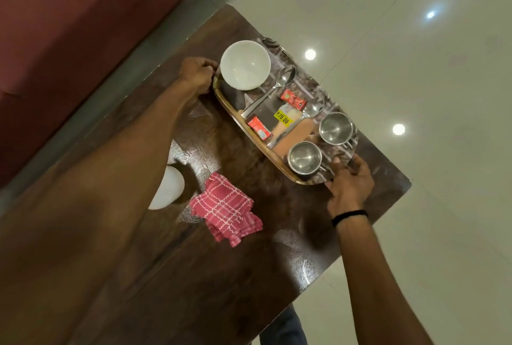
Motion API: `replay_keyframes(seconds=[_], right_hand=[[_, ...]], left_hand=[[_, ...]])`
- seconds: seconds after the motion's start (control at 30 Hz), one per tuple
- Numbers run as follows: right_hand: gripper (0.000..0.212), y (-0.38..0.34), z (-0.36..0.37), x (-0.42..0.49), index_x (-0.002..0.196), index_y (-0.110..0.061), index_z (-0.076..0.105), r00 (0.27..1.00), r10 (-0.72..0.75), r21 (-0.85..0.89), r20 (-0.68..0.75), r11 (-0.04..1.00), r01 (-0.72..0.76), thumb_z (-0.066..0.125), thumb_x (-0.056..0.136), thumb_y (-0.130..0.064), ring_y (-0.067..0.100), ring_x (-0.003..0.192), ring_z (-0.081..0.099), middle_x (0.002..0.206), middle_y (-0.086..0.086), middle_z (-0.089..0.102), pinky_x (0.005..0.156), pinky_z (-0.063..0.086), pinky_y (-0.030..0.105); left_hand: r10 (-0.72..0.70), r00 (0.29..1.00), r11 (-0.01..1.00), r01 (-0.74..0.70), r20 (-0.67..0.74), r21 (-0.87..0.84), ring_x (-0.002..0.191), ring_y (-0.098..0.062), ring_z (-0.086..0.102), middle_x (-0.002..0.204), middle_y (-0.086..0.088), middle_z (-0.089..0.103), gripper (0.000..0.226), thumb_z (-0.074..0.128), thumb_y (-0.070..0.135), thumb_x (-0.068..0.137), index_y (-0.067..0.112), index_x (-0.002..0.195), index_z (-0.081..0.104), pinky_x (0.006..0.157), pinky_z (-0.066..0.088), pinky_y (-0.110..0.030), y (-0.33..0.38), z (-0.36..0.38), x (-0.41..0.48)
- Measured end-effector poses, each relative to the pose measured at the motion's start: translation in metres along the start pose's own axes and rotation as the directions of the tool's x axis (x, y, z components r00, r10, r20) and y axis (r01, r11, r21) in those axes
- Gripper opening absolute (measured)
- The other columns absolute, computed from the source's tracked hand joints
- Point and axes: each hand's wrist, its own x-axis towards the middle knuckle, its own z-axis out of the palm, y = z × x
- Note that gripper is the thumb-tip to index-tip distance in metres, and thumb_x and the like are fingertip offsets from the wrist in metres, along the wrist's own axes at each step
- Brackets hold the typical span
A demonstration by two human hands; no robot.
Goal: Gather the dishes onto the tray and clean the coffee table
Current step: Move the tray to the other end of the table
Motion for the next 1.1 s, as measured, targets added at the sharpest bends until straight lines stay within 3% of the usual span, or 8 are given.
replay_keyframes(seconds=[0.17, 0.27, 0.47, 0.67, 0.8, 0.97, 1.1], right_hand=[[0.027, -0.002, -0.004, 0.006, 0.095, -0.028, 0.064, 0.998, 0.042, 0.024, 0.042, 0.999, -0.043, 0.068, 0.090, -0.001, 0.018, 0.089, 0.071, 0.090, -0.001, 0.071, 0.070, 0.062, 0.041], [0.024, -0.005, -0.009, 0.006, 0.096, -0.024, 0.067, 0.996, 0.058, 0.006, 0.063, 0.998, -0.059, 0.067, 0.090, -0.001, 0.017, 0.087, 0.070, 0.093, 0.003, 0.071, 0.059, 0.060, 0.031], [0.023, -0.007, -0.050, -0.002, 0.095, -0.023, 0.068, 0.991, 0.039, -0.055, 0.132, 0.998, -0.032, 0.067, 0.091, -0.001, 0.020, 0.091, 0.071, 0.100, 0.007, 0.071, 0.070, 0.062, 0.039], [0.032, -0.007, -0.108, -0.025, 0.095, -0.029, 0.066, 0.993, 0.043, -0.149, 0.110, 0.988, -0.026, 0.067, 0.089, 0.002, 0.022, 0.092, 0.070, 0.104, 0.003, 0.072, 0.072, 0.060, 0.039], [0.031, 0.000, -0.148, -0.045, 0.104, -0.021, 0.069, 0.997, 0.037, -0.195, 0.071, 0.981, -0.023, 0.067, 0.087, 0.005, 0.026, 0.086, 0.069, 0.107, 0.011, 0.072, 0.069, 0.057, 0.036], [0.040, 0.015, -0.193, -0.072, 0.125, -0.008, 0.063, 0.989, -0.009, -0.275, 0.151, 0.960, 0.050, 0.068, 0.086, 0.002, 0.026, 0.078, 0.066, 0.102, 0.014, 0.071, 0.059, 0.057, 0.030], [0.043, 0.031, -0.205, -0.096, 0.126, -0.011, 0.064, 0.972, -0.030, -0.370, 0.233, 0.922, 0.117, 0.069, 0.085, 0.003, 0.030, 0.087, 0.070, 0.108, 0.017, 0.072, 0.069, 0.060, 0.039]], left_hand=[[0.007, 0.999, 1.000, -0.007, 0.038, 0.006, 0.086, -0.013, 0.062, 0.108, -0.003, 0.066, 0.023, 0.052, 0.011, 0.101, 0.015, 0.119, 0.067, 0.071, 0.059, -0.028, 0.008, 0.008, 0.003], [0.002, 1.000, 0.999, -0.002, 0.007, 0.036, 0.092, -0.018, 0.063, 0.110, -0.006, 0.067, 0.023, 0.052, 0.010, 0.100, 0.012, 0.117, 0.068, 0.073, 0.060, -0.033, 0.004, 0.012, 0.000], [-0.009, 1.000, 1.000, 0.008, -0.029, -0.005, 0.090, -0.021, 0.064, 0.109, -0.012, 0.069, 0.021, 0.055, 0.005, 0.095, 0.008, 0.110, 0.068, 0.063, 0.057, -0.032, -0.021, 0.017, -0.038], [0.004, 0.999, 0.997, -0.007, -0.040, -0.071, 0.105, -0.019, 0.063, 0.112, -0.009, 0.068, 0.022, 0.056, 0.004, 0.095, 0.006, 0.114, 0.066, 0.093, 0.057, -0.039, -0.062, 0.017, -0.125], [-0.009, 1.000, 0.997, 0.007, -0.019, -0.076, 0.102, -0.020, 0.064, 0.109, -0.004, 0.070, 0.025, 0.056, 0.004, 0.092, 0.013, 0.113, 0.065, 0.092, 0.056, -0.044, -0.105, 0.014, -0.187], [-0.070, 0.996, 0.991, 0.063, -0.058, -0.116, 0.099, -0.017, 0.059, 0.109, -0.003, 0.067, 0.035, 0.055, -0.004, 0.086, 0.012, 0.117, 0.062, 0.088, 0.051, -0.034, -0.155, 0.004, -0.261], [-0.142, 0.985, 0.983, 0.127, -0.103, -0.134, 0.096, -0.014, 0.055, 0.102, 0.004, 0.061, 0.035, 0.055, -0.004, 0.087, 0.010, 0.119, 0.059, 0.088, 0.050, -0.034, -0.204, -0.013, -0.312]])
